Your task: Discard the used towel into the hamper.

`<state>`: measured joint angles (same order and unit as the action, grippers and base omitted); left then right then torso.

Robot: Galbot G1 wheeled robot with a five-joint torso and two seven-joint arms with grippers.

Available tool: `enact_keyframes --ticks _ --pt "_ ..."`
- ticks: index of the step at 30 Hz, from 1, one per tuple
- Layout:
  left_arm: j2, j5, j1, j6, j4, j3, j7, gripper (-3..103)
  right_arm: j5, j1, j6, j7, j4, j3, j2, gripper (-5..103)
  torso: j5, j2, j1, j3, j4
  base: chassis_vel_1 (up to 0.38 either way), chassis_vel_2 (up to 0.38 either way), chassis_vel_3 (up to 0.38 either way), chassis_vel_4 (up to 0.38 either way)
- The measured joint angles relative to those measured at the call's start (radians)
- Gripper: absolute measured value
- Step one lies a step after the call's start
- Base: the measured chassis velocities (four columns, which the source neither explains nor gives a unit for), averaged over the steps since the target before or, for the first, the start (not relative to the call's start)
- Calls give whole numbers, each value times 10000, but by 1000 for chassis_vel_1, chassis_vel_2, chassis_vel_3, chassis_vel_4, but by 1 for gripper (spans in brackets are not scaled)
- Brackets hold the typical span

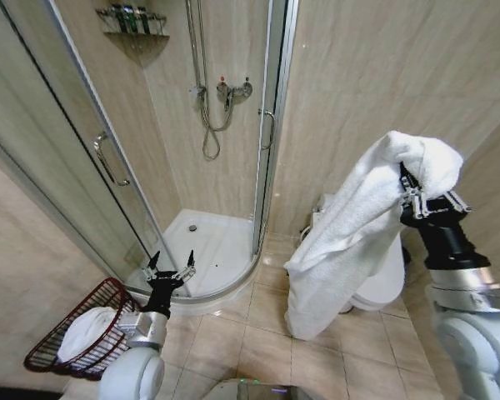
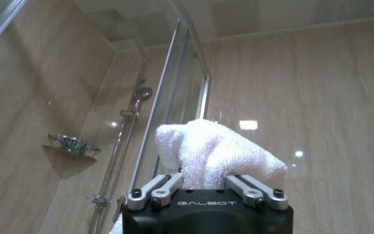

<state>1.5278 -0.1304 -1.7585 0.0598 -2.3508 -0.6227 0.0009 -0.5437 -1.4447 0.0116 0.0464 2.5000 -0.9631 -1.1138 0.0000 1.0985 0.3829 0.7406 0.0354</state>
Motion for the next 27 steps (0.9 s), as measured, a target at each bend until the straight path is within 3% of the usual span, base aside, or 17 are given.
enact_keyframes --ticks 27 --pt "1 0 0 0 0 0 0 100 16 157 1 13 0 56 48 13 0 1356 612 743 1 0 0 0 0"
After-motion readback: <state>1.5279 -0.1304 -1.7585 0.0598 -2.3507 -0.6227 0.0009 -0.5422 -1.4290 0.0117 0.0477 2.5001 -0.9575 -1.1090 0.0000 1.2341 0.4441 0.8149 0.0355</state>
